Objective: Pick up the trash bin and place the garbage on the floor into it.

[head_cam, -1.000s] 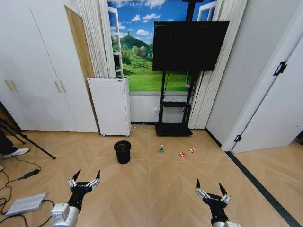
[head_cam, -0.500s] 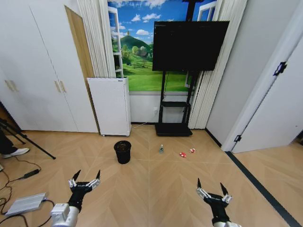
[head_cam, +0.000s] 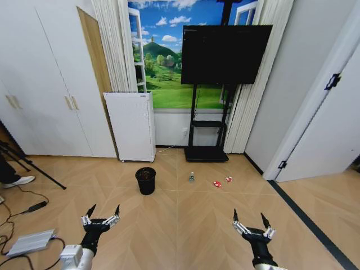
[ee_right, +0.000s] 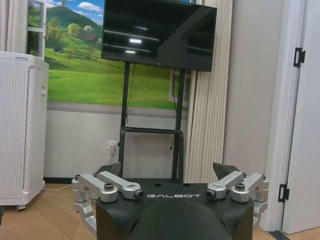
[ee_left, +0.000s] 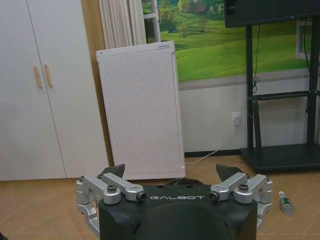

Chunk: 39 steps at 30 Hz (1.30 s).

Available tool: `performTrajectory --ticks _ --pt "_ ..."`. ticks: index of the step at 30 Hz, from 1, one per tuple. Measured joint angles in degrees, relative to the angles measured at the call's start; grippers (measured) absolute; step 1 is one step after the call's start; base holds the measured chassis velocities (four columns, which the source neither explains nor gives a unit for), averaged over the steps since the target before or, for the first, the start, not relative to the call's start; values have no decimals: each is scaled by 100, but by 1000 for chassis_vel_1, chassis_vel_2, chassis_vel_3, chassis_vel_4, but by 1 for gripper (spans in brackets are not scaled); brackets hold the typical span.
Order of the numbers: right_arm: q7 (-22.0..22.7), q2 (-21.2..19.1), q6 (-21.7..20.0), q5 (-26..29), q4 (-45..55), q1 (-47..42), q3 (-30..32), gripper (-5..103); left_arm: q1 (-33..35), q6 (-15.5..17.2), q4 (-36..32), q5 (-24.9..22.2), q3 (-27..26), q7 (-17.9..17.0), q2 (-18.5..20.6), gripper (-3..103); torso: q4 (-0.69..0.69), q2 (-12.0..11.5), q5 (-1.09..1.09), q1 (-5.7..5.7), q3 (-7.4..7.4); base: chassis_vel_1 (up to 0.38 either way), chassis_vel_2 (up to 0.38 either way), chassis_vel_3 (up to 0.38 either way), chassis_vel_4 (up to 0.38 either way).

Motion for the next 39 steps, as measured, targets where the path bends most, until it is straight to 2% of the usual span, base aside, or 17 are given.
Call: performTrajectory --ticks 7,18,25,28,29,33,39 --pt "3 -1 0 18 -102 58 -17 100 -21 9 37 27 12 15 -36 99 0 1 0 -1 0 -46 38 54 -48" --pt "41 -16 3 43 -210 148 -38 100 -47 33 81 14 -4 16 -25 99 -1 0 0 1 1 -201 203 219 -217" --pt "66 -25 3 44 -238 162 -41 100 -56 37 93 16 3 11 -33 99 -2 1 -3 0 0 -302 280 296 -280" --pt "73 -38 3 51 -240 170 -38 100 -54 37 94 18 3 9 -37 99 0 0 2 1 0 -368 340 369 -360" --pt "77 -40 3 54 -240 173 -36 100 -52 37 95 18 2 9 -37 99 0 0 -4 1 1 -357 365 398 -379" --pt "85 -40 5 58 -241 175 -34 100 -46 37 93 18 0 8 -38 99 0 0 4 1 1 -353 377 377 -381" --pt "89 -37 13 58 -241 174 -34 100 -40 37 94 21 0 7 -40 99 -1 -1 -7 1 1 -353 347 363 -357"
